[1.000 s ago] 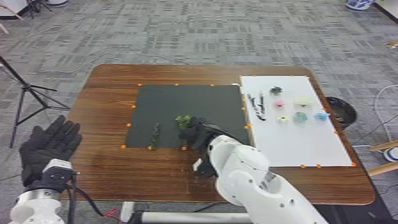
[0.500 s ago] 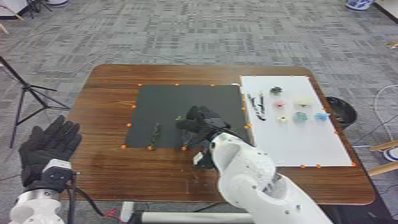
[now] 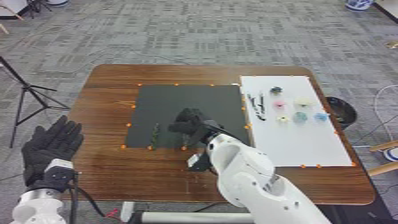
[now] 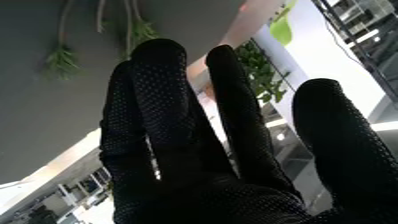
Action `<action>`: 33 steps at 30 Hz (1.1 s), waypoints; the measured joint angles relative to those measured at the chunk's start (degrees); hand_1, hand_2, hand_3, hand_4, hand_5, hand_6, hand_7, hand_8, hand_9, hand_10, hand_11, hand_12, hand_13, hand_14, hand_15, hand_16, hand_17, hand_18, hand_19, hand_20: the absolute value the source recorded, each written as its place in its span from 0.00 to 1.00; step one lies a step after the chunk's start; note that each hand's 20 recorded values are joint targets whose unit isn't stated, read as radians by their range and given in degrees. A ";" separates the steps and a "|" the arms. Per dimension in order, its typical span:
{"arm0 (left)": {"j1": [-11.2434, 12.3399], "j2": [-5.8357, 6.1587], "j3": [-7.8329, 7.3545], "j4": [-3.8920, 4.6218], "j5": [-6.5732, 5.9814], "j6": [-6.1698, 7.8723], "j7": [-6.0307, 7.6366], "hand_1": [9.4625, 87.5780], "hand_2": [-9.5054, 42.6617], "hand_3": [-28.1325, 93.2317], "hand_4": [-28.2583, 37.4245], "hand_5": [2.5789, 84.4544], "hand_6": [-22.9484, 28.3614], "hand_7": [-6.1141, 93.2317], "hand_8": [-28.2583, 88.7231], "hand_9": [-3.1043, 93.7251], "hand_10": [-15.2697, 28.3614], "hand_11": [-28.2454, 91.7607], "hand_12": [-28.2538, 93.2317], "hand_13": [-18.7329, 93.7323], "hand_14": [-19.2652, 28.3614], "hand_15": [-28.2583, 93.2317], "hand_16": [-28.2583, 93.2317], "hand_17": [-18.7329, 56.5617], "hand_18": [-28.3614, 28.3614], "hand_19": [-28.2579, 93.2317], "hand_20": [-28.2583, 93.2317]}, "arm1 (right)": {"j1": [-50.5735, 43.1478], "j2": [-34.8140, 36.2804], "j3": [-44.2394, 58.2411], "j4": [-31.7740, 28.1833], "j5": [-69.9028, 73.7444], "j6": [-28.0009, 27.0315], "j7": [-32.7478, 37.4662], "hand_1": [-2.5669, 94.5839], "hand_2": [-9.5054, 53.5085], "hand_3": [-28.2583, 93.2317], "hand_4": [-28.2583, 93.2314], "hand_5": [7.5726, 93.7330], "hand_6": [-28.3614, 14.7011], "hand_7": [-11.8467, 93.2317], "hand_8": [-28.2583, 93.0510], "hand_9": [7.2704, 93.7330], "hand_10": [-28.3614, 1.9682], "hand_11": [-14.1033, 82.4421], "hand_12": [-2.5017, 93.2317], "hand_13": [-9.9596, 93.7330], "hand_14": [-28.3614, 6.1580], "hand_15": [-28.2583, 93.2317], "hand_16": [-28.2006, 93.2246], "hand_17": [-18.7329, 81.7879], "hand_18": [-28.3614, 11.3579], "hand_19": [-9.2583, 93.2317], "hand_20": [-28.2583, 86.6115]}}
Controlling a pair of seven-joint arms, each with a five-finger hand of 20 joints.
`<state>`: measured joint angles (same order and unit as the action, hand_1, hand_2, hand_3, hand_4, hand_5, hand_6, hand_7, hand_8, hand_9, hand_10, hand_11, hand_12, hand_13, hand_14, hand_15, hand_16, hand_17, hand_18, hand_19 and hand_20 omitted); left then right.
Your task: Arrange flowers
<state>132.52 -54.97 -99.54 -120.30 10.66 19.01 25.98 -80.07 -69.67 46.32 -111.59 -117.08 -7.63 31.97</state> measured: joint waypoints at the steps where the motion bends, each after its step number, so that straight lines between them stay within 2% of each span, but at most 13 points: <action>1: 0.00 0.03 0.00 0.00 0.00 0.00 0.00 0.18 0.54 0.83 0.00 0.51 0.60 0.21 0.15 0.43 0.72 0.46 0.31 0.42 0.72 0.54 0.18 0.18 0.71 0.46 0.33 | 0.18 -0.06 -0.18 0.46 -0.54 -0.40 0.06 0.25 0.39 0.85 0.09 0.59 0.44 0.30 0.17 0.53 0.16 0.27 0.16 0.75 0.40 0.75 0.41 0.49 0.03 0.89 0.43; 7: 0.16 0.07 0.00 0.00 -0.16 0.00 0.22 0.18 0.54 0.83 0.00 0.51 0.60 0.21 0.15 0.43 0.72 0.46 0.31 0.42 0.72 0.54 0.18 0.18 0.71 0.46 0.33 | 0.64 -0.03 -2.06 1.28 -5.98 0.36 4.45 0.25 0.39 0.85 0.10 0.60 0.43 0.30 0.17 0.53 0.13 0.27 0.16 0.75 0.41 0.76 0.41 0.50 0.01 0.90 0.43; 11: 0.24 0.08 0.00 -0.01 -0.25 0.00 0.29 0.18 0.54 0.83 0.00 0.51 0.60 0.21 0.15 0.43 0.72 0.46 0.31 0.42 0.72 0.54 0.18 0.18 0.71 0.46 0.33 | 0.76 -0.07 -2.29 1.61 -6.69 1.57 8.08 0.25 0.39 0.85 0.10 0.61 0.43 0.30 0.17 0.59 0.15 0.32 0.19 0.76 0.41 0.77 0.42 0.50 0.01 0.91 0.43; 19: 0.35 0.02 -0.02 -0.01 -0.39 -0.09 0.30 0.18 0.54 0.83 0.00 0.51 0.60 0.21 0.15 0.43 0.72 0.46 0.31 0.42 0.72 0.54 0.18 0.18 0.71 0.46 0.33 | -0.29 0.98 -1.36 1.25 -8.00 8.17 8.16 0.25 0.38 0.86 0.10 0.61 0.43 0.31 0.17 0.59 0.16 0.33 0.20 0.75 0.40 0.78 0.42 0.51 0.00 0.92 0.43; 23: 0.54 -0.02 -0.12 -0.01 -0.41 -0.14 0.48 0.18 0.54 0.83 0.00 0.51 0.60 0.21 0.15 0.43 0.72 0.46 0.31 0.42 0.72 0.53 0.18 0.18 0.71 0.46 0.33 | -1.87 2.51 2.80 -0.26 -7.24 8.28 9.16 0.26 0.37 0.85 0.10 0.63 0.43 0.31 0.17 0.60 0.16 0.33 0.20 0.75 0.40 0.78 0.43 0.50 0.00 0.92 0.43; 28: 1.42 0.12 -0.53 -0.22 -0.97 -0.14 1.42 0.18 0.53 0.83 0.00 0.51 0.60 0.21 0.15 0.43 0.71 0.46 0.31 0.42 0.72 0.53 0.18 0.18 0.71 0.46 0.33 | -4.19 7.54 9.28 -3.23 -6.05 8.86 11.71 0.28 0.26 0.85 0.10 0.62 0.43 0.30 0.17 0.60 0.16 0.33 0.20 0.75 0.40 0.78 0.43 0.50 0.00 0.92 0.43; 33: 1.97 0.35 -0.81 -0.22 -1.22 -0.13 1.75 0.18 0.53 0.83 0.00 0.51 0.60 0.21 0.15 0.43 0.71 0.46 0.31 0.42 0.72 0.53 0.18 0.18 0.71 0.46 0.33 | -4.44 13.17 11.99 -1.95 -7.29 9.35 13.02 0.29 0.08 0.84 0.09 0.60 0.44 0.31 0.17 0.60 0.18 0.34 0.21 0.75 0.40 0.79 0.43 0.50 0.01 0.92 0.43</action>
<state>134.49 -54.62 -100.35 -120.52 9.44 18.88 27.73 -84.52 -56.50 58.31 -113.55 -124.37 1.71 44.99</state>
